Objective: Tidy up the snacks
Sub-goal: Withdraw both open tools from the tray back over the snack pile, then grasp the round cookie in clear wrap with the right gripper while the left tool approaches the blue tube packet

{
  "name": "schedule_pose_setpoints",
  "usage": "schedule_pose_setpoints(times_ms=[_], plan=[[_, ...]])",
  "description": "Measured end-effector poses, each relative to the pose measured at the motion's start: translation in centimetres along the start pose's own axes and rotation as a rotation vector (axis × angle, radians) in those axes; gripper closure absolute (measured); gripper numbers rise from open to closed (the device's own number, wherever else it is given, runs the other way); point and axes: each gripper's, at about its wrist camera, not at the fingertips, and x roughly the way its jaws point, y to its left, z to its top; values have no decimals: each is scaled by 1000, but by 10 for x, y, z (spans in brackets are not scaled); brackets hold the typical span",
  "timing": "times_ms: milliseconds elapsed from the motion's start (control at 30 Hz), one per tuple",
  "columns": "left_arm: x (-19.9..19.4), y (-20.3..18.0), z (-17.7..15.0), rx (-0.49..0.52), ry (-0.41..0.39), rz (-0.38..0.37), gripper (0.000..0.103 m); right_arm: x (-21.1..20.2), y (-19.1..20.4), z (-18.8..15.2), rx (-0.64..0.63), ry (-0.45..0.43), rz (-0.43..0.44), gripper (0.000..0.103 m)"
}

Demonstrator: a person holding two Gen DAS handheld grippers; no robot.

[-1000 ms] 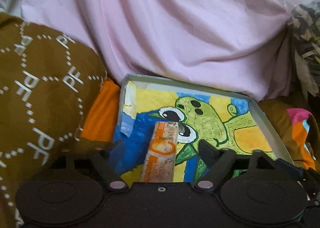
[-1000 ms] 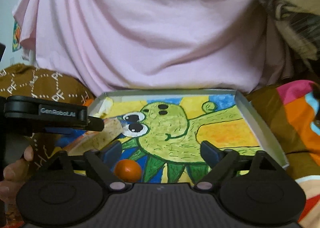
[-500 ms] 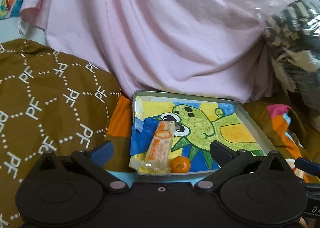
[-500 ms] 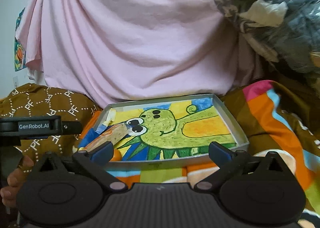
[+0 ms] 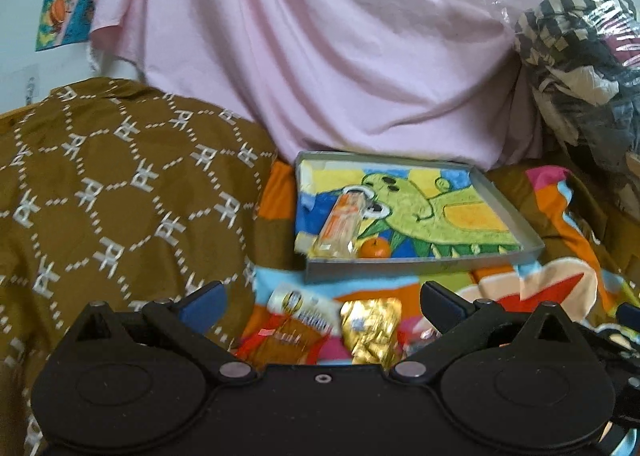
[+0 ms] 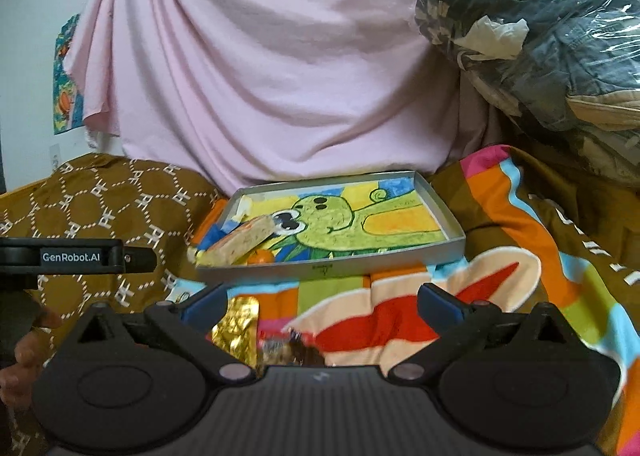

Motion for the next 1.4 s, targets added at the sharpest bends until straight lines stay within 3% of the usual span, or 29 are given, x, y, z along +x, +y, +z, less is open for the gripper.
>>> schedule_pose_setpoints(times_ms=[333, 733, 1033, 1400], plan=[[-26, 9, -39, 12, 87, 37, 1, -26, 10, -28, -27, 37, -1, 0], [-44, 16, -81, 110, 220, 50, 1, -30, 16, -58, -62, 165, 38, 0], [-34, 14, -89, 163, 302, 31, 1, -23, 21, -77, -103, 267, 59, 0], [-9, 18, -89, 275, 361, -10, 1, -11, 23, -82, -106, 311, 43, 0]])
